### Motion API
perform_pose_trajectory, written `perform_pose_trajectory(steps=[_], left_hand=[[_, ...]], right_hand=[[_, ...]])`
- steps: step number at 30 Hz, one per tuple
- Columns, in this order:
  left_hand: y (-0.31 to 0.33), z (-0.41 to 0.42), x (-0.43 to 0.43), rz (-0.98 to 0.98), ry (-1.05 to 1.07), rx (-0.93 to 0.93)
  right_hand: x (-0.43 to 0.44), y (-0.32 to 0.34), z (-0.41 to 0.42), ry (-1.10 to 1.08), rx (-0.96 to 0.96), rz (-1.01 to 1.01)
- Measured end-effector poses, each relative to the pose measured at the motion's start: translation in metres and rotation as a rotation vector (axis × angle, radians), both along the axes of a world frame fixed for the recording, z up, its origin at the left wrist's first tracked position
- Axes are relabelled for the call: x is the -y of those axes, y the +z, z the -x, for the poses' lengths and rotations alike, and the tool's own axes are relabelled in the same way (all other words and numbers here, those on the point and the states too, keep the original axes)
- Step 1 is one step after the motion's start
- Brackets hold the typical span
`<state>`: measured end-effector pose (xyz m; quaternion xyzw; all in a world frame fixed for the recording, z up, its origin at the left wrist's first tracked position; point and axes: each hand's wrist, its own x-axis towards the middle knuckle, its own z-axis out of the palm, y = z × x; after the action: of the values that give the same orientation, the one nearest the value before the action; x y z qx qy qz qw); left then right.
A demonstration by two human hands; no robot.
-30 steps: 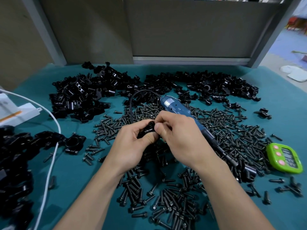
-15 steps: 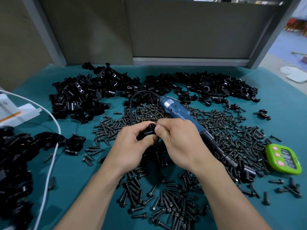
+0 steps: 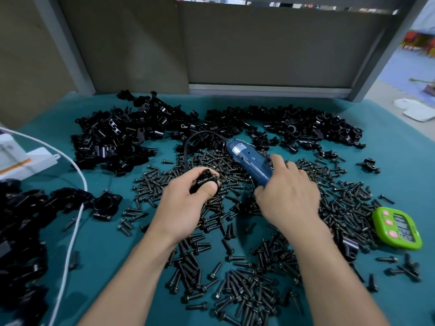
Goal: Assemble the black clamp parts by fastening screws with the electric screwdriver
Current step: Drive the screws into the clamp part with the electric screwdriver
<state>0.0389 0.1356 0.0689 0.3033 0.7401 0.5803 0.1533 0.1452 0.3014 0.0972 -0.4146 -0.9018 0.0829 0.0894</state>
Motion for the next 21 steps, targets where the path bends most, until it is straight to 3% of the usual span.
perform_pose_trajectory(steps=[5,10,13,15,18,21], left_hand=[[0.001,0.003,0.005,-0.119,0.029,0.062],[0.003,0.023,0.016,-0.297,0.232,0.159],[0.006,0.033,0.020,-0.439,0.369,0.232],[0.006,0.037,0.021,-0.466,0.457,0.248],[0.003,0.037,0.019,-0.418,0.472,0.262],[-0.001,0.030,0.015,-0.269,0.384,0.174]], right_hand=[[-0.007,-0.011,0.019,-0.075,-0.058,0.021],[-0.014,-0.008,0.008,-0.099,-0.181,0.035],[-0.021,0.006,-0.009,-0.083,-0.469,0.119],[-0.020,0.018,-0.015,-0.053,-0.744,0.283],[-0.022,0.030,-0.017,-0.004,-1.104,0.640],[-0.023,0.032,-0.017,0.086,-1.306,0.935]])
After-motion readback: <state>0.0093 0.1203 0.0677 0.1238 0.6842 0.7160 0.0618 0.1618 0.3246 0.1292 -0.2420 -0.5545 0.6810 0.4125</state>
